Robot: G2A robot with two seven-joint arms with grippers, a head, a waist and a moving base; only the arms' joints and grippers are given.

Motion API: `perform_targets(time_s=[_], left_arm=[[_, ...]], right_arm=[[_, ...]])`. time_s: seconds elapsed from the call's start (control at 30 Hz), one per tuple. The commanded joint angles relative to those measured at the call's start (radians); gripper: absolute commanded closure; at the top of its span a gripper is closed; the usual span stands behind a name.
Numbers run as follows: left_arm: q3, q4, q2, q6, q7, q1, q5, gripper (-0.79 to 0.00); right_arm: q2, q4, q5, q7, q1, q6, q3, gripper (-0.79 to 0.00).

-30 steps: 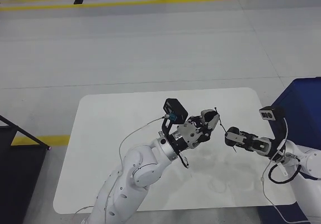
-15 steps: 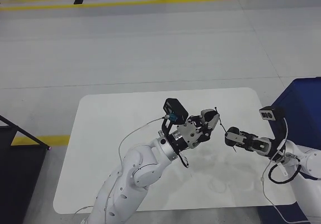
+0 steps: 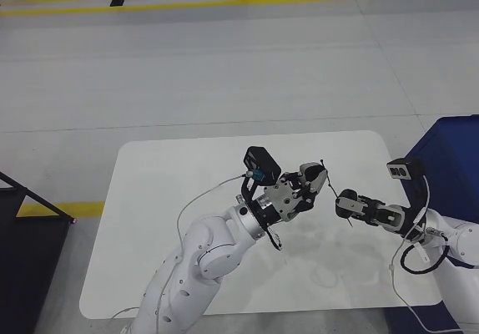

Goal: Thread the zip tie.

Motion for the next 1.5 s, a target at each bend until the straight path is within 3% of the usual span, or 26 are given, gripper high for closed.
perform_targets(time_s=[0.0,0.57,1.47], left_arm=[[0.0,0.0,0.0,0.0,0.0,0.0,0.0,0.0],[-0.002,-0.007,0.001,0.043,-0.041,0.019,-0.051,0.0],[-0.028,-0.041,0.013,0.018,-0.063,0.03,-0.114,0.0]], right_arm=[[0.0,-0.006,-0.016,-0.022,-0.002,-0.017,0.004,0.0],[0.003,-0.005,-0.064,-0.016,-0.01,-0.133,0.014,0.0],[0.006,-0.04,-0.078,-0.03,-0.037,-0.144,0.017,0.0]])
